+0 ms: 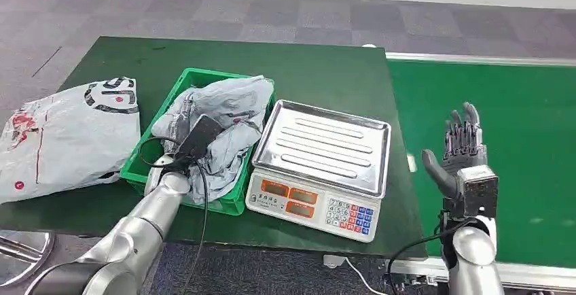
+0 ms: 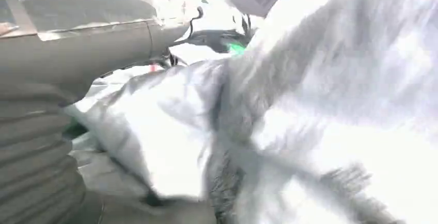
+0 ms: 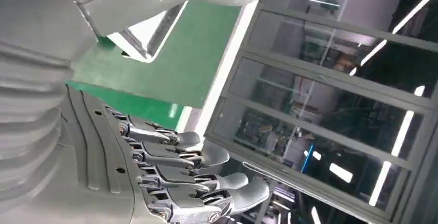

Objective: Moved the parcel from conveyor to table for the left to box.

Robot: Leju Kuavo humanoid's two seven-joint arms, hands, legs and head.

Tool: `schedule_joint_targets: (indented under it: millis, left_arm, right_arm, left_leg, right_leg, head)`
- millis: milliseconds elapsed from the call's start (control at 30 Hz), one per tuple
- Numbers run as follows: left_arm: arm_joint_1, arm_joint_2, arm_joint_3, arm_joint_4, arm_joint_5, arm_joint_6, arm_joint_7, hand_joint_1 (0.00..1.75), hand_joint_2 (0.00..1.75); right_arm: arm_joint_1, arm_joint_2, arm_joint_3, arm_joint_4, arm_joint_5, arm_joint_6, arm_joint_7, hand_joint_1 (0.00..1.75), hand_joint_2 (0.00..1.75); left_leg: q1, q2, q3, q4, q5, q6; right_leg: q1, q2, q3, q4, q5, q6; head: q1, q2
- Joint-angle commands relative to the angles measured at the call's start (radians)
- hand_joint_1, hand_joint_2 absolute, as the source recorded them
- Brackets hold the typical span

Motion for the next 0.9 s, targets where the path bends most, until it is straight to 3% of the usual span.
schedule_joint_targets:
  millis: [33, 267, 400, 467, 500, 533, 600, 700, 733, 767, 900]
  left_arm:
    - [0.112, -0.009, -0.060, -0.307, 0.316, 0.169, -0.151, 0.00, 0.00]
    - [0.193, 0.058, -0.231, -0.579, 0.514, 0.262, -0.151, 0.00, 0.00]
    - [0.284, 0.077, -0.295, -0.913, 0.627, 0.237, -0.151, 0.00, 0.00]
    - [0.320, 0.060, -0.291, -0.974, 0.723, -0.100, -0.151, 0.00, 0.00]
    - [0.323, 0.044, -0.282, -0.966, 0.725, -0.157, -0.151, 0.00, 0.00]
    - [0.319, 0.029, -0.272, -0.912, 0.741, -0.328, -0.151, 0.00, 0.00]
    - [0.311, -0.005, -0.250, -0.865, 0.734, -0.429, -0.151, 0.00, 0.00]
    - [0.267, -0.037, -0.261, -0.675, 0.782, -0.701, -0.151, 0.00, 0.00]
    - [0.267, -0.037, -0.261, -0.675, 0.782, -0.701, -0.151, 0.00, 1.75]
    - [0.222, -0.055, -0.278, -0.519, 0.797, -0.835, -0.151, 0.00, 1.75]
    - [0.203, -0.061, -0.300, -0.454, 0.801, -0.882, -0.151, 0.00, 1.75]
  right_arm:
    - [-0.067, 0.028, -0.020, 0.119, -0.010, -0.007, 0.013, 0.00, 1.75]
    - [-0.127, -0.007, 0.003, 0.211, -0.031, -0.016, 0.007, 0.00, 1.75]
    - [-0.181, -0.030, 0.016, 0.295, -0.065, -0.014, -0.005, 0.00, 1.75]
    - [-0.214, -0.044, 0.021, 0.389, -0.086, 0.008, -0.026, 0.00, 1.75]
    - [-0.219, -0.046, 0.022, 0.418, -0.085, 0.010, -0.042, 0.00, 1.75]
    - [-0.230, -0.046, 0.027, 0.466, -0.065, -0.001, -0.070, 0.00, 1.75]
    - [-0.250, -0.040, 0.022, 0.537, -0.059, -0.008, -0.100, 0.00, 1.75]
    - [-0.291, -0.025, -0.012, 0.648, -0.091, -0.015, -0.151, 0.00, 1.75]
    - [-0.291, -0.025, -0.012, 0.648, -0.091, -0.015, -0.151, 0.00, 1.75]
    - [-0.308, -0.026, -0.034, 0.700, -0.106, -0.027, -0.182, 0.00, 1.75]
    - [-0.301, -0.028, -0.050, 0.706, -0.120, -0.024, -0.186, 0.00, 1.75]
  left_leg:
    - [0.002, 0.002, 0.002, 0.000, -0.002, -0.004]
    - [0.002, 0.004, 0.000, 0.000, -0.002, -0.005]
    - [0.003, 0.005, -0.001, 0.001, -0.003, -0.004]
    - [0.002, 0.005, -0.002, 0.001, -0.003, -0.004]
    - [0.002, 0.004, -0.001, 0.000, -0.002, -0.003]
    - [0.002, 0.005, 0.000, 0.000, -0.003, -0.004]
    - [0.002, 0.002, 0.001, 0.000, -0.002, -0.003]
    - [0.003, -0.001, 0.002, -0.001, -0.002, -0.002]
    - [0.003, 0.000, 0.002, -0.001, -0.002, -0.003]
    - [0.001, 0.000, 0.001, -0.001, -0.002, -0.001]
    - [0.001, -0.001, 0.000, 0.000, -0.002, -0.002]
  right_leg:
    - [0.001, 0.005, 0.001, -0.002, 0.000, -0.001]
    - [0.002, 0.009, -0.001, -0.002, 0.001, -0.001]
    - [0.002, 0.009, -0.002, -0.001, 0.000, -0.001]
    - [0.002, 0.008, -0.003, -0.001, 0.000, -0.001]
    - [0.001, 0.007, -0.002, -0.001, 0.000, -0.001]
    - [0.002, 0.009, -0.001, -0.002, 0.000, -0.001]
    - [0.002, 0.005, 0.000, -0.002, -0.001, -0.001]
    - [0.002, 0.003, 0.003, -0.004, -0.001, 0.001]
    - [0.002, 0.004, 0.003, -0.004, -0.001, 0.001]
    - [0.000, 0.003, 0.000, -0.002, -0.001, 0.001]
    - [0.000, 0.002, 0.000, -0.002, 0.000, 0.001]
  head:
    - [0.000, 0.000]
    - [0.000, 0.000]
    - [0.000, 0.000]
    - [0.000, 0.000]
    - [0.000, 0.000]
    - [0.000, 0.000]
    - [0.000, 0.000]
    - [0.000, 0.000]
    - [0.000, 0.000]
    - [0.000, 0.000]
    - [0.000, 0.000]
